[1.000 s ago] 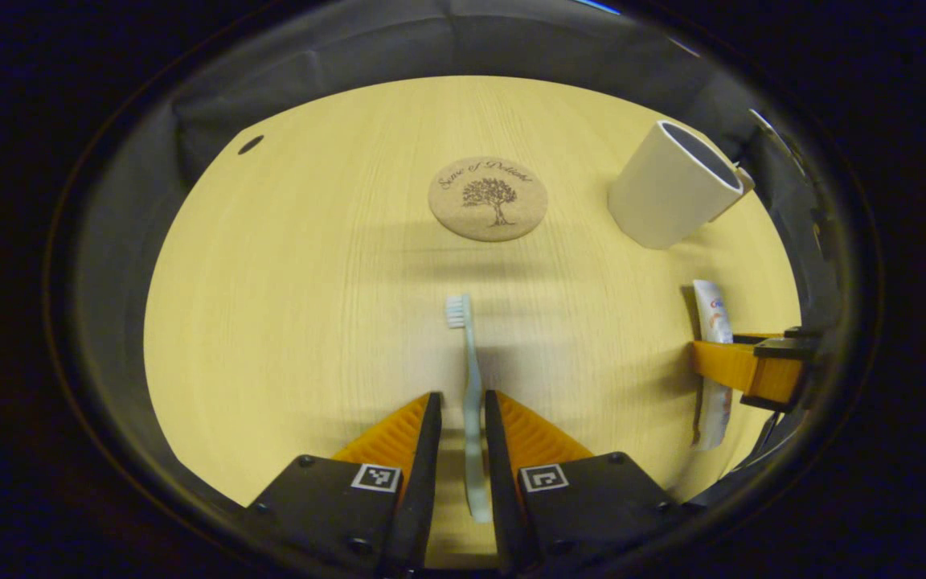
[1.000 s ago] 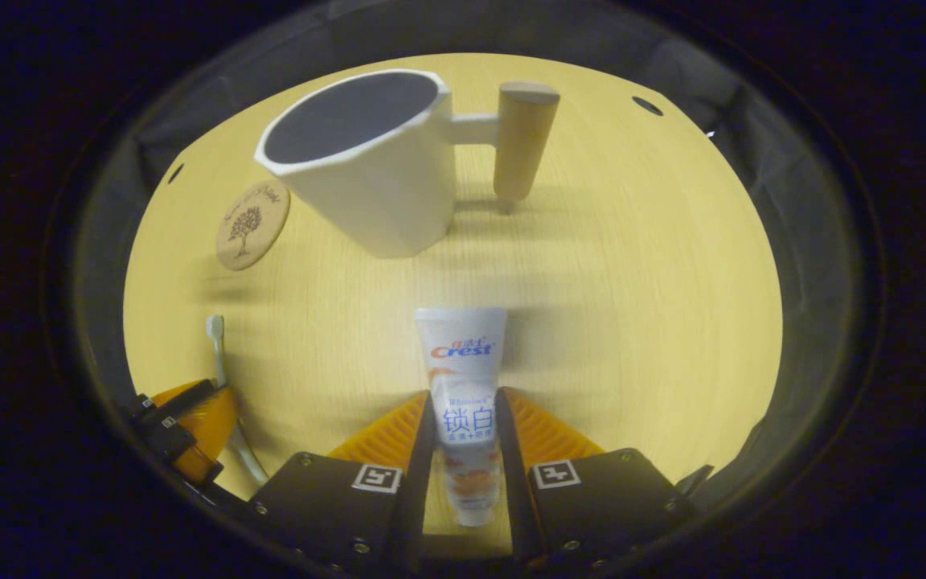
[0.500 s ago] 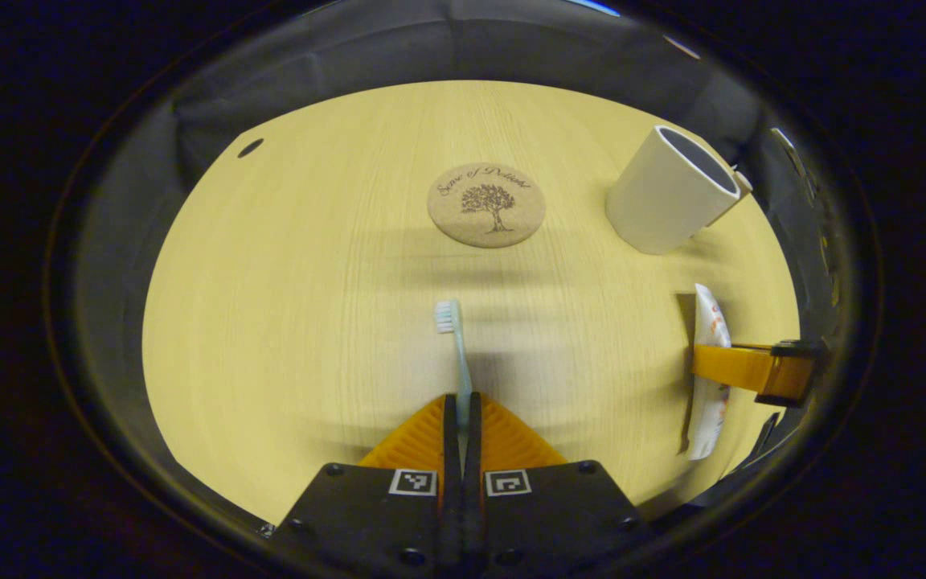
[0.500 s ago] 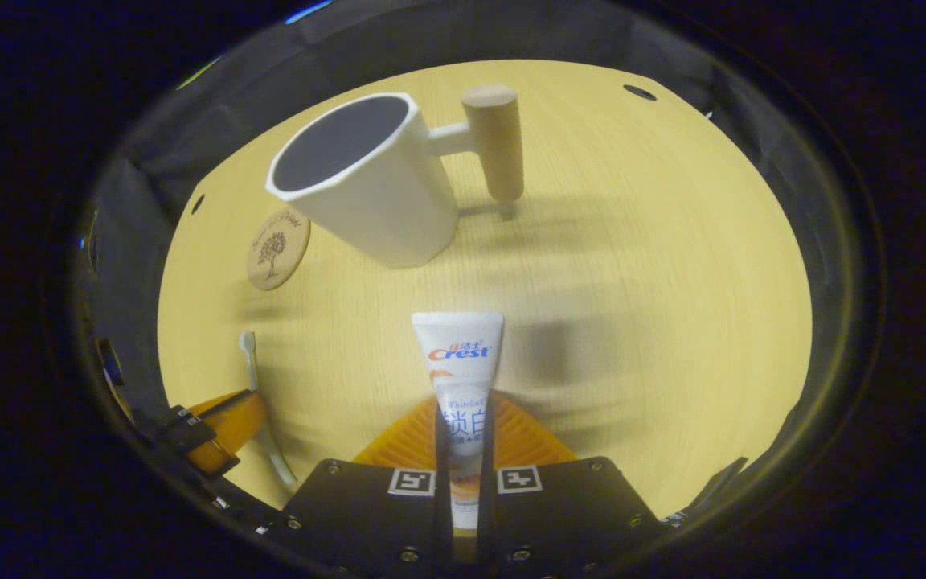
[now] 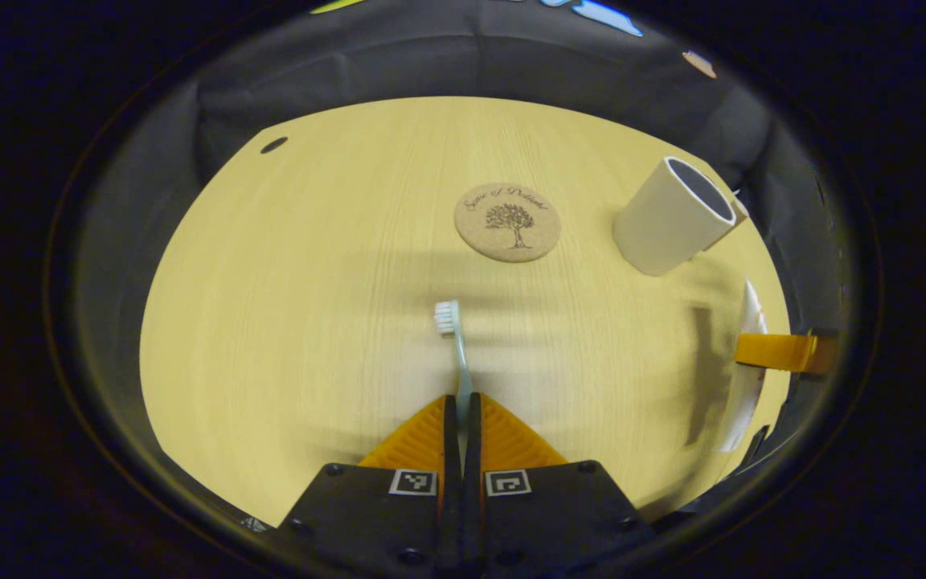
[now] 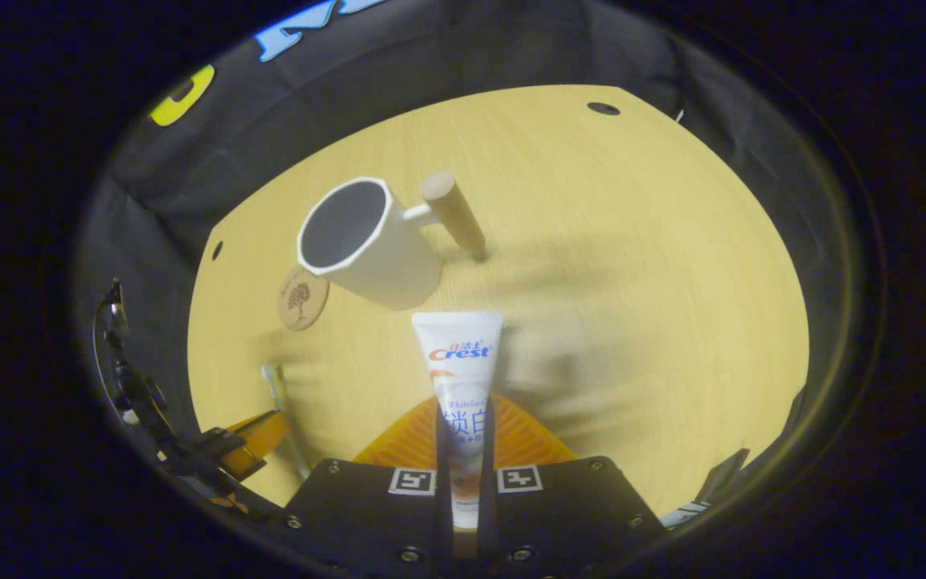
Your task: Put the toothbrush and toothpaste on the desktop into the cup, then pick up the cup and place it on the coaster on the desktop.
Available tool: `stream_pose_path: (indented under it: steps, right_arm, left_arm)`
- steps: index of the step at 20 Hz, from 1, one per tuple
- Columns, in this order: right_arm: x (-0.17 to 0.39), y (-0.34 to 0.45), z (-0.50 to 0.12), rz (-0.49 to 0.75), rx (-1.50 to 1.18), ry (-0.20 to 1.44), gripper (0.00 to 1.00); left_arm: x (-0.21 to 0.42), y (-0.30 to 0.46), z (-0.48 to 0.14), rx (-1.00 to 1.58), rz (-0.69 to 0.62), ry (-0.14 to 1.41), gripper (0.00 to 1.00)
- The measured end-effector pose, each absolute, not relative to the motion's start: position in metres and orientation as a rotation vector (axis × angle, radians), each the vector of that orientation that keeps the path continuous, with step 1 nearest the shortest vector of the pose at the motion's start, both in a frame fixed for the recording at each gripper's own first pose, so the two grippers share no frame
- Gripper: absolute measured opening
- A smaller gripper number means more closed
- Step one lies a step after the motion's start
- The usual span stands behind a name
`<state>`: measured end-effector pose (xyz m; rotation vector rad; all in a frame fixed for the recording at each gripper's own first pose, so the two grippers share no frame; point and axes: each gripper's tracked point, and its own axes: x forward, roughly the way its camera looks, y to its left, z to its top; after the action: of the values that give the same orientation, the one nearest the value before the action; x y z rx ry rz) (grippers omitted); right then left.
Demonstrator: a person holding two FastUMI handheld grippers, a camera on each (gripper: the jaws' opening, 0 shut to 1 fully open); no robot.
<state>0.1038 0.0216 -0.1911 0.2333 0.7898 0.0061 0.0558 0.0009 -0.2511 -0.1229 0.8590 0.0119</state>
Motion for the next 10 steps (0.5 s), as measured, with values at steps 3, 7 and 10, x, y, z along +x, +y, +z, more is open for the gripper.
stream_pose_path:
  steps: [3,7,10]
  right_arm:
    - [0.107,0.02,-0.171,0.013,0.261,0.736,0.13]
    - [0.111,0.021,-0.141,0.026,0.3,0.678,0.13]
    - [0.118,0.029,-0.116,0.052,0.342,0.629,0.13]
  left_arm:
    - [0.059,-0.004,-0.238,-0.089,0.002,0.824,0.08]
    - [0.062,-0.013,-0.224,-0.064,-0.021,0.791,0.08]
    - [0.061,-0.013,-0.22,-0.057,-0.025,0.779,0.08]
